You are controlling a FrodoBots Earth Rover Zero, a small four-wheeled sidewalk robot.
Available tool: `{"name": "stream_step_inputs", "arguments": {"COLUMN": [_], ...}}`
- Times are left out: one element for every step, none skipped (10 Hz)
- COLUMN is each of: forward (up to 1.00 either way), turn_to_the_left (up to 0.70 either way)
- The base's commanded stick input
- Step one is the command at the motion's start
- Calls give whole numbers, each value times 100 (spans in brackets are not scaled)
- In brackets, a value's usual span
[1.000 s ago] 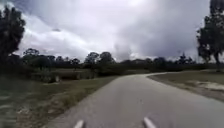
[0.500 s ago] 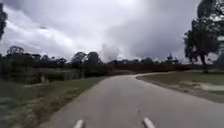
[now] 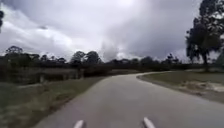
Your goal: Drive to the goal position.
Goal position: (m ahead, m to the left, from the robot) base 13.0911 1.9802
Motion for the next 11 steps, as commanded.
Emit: {"name": "stream_step_inputs", "arguments": {"forward": [85,85,85,85,85,85,85,85,85,85,85], "turn_to_the_left": [-3,0,0,0,0,0,0,0,0,0,0]}}
